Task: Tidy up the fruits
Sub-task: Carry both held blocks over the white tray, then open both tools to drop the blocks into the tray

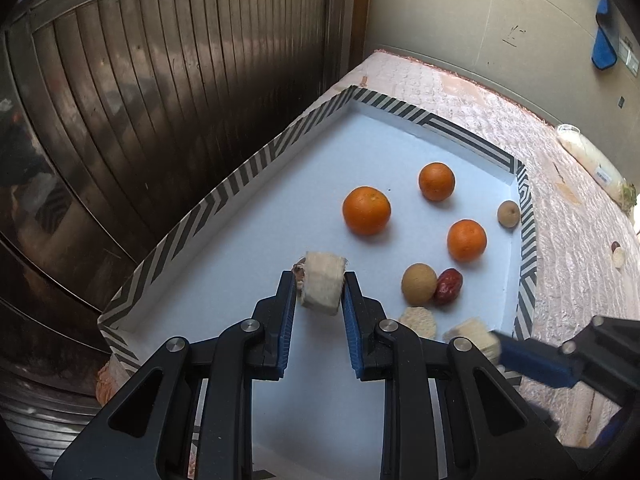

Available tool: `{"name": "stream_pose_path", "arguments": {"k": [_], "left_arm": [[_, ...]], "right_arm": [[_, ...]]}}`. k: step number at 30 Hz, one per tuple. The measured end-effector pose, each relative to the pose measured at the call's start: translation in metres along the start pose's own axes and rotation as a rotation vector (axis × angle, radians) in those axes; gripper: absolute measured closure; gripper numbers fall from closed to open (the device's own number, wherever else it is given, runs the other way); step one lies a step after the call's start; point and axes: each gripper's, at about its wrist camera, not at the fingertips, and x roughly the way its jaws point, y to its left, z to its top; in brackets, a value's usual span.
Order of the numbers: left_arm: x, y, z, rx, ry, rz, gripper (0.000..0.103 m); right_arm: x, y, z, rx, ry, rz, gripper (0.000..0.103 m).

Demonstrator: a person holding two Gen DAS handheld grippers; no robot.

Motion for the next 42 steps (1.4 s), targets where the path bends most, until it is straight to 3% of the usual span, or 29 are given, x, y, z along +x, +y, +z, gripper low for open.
{"name": "stream_pose_path", "arguments": {"k": [17, 21, 26, 27, 29, 30, 31, 42], "left_arm": [[0.010, 0.001, 0.010, -0.032, 0.010, -0.024, 0.081], [0.011, 0.000, 0.011, -0.032, 0.013, -0.018, 0.081], [0.012, -0.001, 0.012, -0.027, 0.022, -0.005, 0.079], [0.012, -0.002, 0.012, -0.023, 0.022, -0.001, 0.076], [0.010, -0.004, 0.013, -0.017, 0.014, 0.010, 0.061], [0.009, -0.005, 0.013, -0.016, 0.006, 0.013, 0.049], [0.007, -0.006, 0.014, -0.016, -0.006, 0.016, 0.043], [-0.004, -0.053, 0.024, 0.063, -0.050, -0.009, 0.043]], "right_arm": [[0.029, 0.020, -0.004, -0.029, 0.073, 0.074, 0.084], [0.028, 0.022, -0.007, -0.024, 0.071, 0.086, 0.075], [0.020, 0.018, -0.009, -0.002, 0.057, 0.099, 0.074], [0.018, 0.016, -0.010, 0.003, 0.054, 0.099, 0.074], [0.013, 0.012, -0.010, 0.009, 0.044, 0.095, 0.074], [0.009, 0.011, -0.011, 0.013, 0.036, 0.093, 0.074], [0.006, 0.010, -0.011, 0.016, 0.031, 0.092, 0.074], [-0.051, -0.034, -0.034, 0.116, -0.047, 0.007, 0.073]]}}
